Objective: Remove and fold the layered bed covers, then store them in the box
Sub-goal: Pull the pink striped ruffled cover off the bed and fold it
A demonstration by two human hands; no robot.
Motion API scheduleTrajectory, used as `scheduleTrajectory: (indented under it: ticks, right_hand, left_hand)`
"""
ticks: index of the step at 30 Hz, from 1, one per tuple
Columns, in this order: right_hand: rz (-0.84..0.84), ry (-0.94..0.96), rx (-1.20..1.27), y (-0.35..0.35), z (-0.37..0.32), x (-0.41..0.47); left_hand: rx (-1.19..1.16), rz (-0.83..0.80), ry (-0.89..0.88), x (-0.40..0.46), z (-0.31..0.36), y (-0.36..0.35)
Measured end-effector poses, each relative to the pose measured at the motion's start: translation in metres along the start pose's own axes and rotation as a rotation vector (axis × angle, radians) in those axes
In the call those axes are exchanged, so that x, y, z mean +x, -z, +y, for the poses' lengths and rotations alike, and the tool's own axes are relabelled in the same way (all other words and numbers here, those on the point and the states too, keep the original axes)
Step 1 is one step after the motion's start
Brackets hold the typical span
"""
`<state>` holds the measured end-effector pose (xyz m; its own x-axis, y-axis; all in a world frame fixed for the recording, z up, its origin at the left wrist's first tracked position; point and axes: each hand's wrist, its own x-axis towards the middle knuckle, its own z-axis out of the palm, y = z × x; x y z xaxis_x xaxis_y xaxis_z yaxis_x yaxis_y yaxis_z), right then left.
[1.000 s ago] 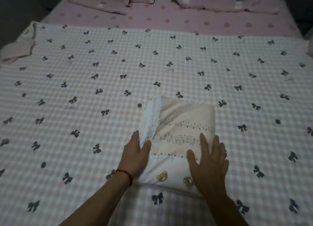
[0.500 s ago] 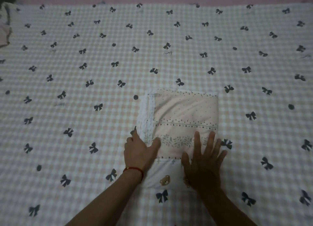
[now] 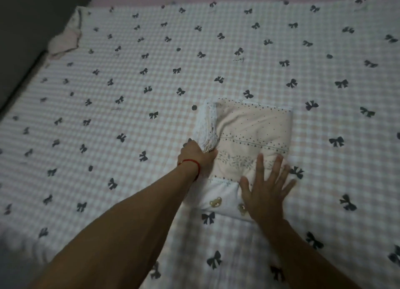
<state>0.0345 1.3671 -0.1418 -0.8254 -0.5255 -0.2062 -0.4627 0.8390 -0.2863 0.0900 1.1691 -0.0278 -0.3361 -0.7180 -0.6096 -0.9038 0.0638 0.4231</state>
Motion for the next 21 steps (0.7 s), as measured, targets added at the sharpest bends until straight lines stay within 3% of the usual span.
scheduleTrajectory:
  ticks: [4,7,9,12,15,19,21]
  right_hand:
    - [-0.195,0.076,0.437,0.058,0.015,-0.014]
    - [-0.433,-0.185,0.887,0.105,0.007,-0.033]
    - [-0.682,-0.315,0.969,0.133,-0.011,-0.056]
    - [-0.936,-0.286,0.8,0.167,-0.031,-0.104]
    - [-1.105,-0.084,0.624,0.194,-0.066,-0.168]
    - [-1.435,0.195,0.356,0.203,-0.125,-0.261]
    - [-1.459,0.459,0.069,0.192,-0.151,-0.324]
  left_hand:
    - [-0.062,0.091,-0.136,-0.091,0.023,0.019]
    - [-0.229,0.141,-0.159,-0.171,0.016,0.04]
    - [-0.377,0.211,-0.105,-0.238,-0.015,0.064]
    - [-0.598,0.271,0.02,-0.323,-0.076,0.088]
    - [-0.834,0.401,0.211,-0.432,-0.166,0.091]
    - [-1.139,0.6,0.607,-0.559,-0.256,0.031]
    - [-1.332,0.689,0.875,-0.624,-0.292,-0.026]
